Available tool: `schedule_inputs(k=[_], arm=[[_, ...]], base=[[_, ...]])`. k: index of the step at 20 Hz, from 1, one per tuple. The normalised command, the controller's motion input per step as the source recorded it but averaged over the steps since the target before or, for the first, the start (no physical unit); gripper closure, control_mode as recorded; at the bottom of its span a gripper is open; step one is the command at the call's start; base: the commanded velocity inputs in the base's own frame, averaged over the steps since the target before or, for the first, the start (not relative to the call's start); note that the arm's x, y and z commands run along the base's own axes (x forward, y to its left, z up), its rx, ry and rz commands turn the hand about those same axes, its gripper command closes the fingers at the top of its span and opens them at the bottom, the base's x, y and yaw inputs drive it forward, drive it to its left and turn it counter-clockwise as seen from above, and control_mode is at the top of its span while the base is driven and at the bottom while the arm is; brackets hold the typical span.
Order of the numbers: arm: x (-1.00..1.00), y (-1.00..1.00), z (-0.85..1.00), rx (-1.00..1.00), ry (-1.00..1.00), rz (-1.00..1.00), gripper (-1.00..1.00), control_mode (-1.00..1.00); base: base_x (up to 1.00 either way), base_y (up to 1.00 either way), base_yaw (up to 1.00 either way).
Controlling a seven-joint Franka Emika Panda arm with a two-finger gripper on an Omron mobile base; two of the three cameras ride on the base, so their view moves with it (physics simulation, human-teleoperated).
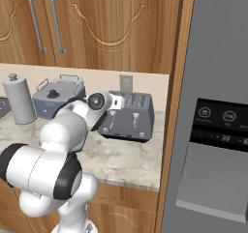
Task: Start the toaster. Once the lever pops up, take the bread to the plate on the dining counter.
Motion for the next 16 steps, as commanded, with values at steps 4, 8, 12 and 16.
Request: schedule_inputs(k=[4,8,12,16], arm=[[0.00,0.00,0.00,0.00,0.00,0.00,-1.00,-1.00],[0.00,0.00,0.00,0.00,0.00,0.00,-1.00,-1.00],[0.00,0.00,0.00,0.00,0.00,0.00,-1.00,-1.00],[0.00,0.00,0.00,0.00,0.00,0.00,-1.00,-1.00]], base=[[0.00,0.00,0.00],[0.00,0.00,0.00],[0.00,0.00,0.00],[0.00,0.00,0.00]])
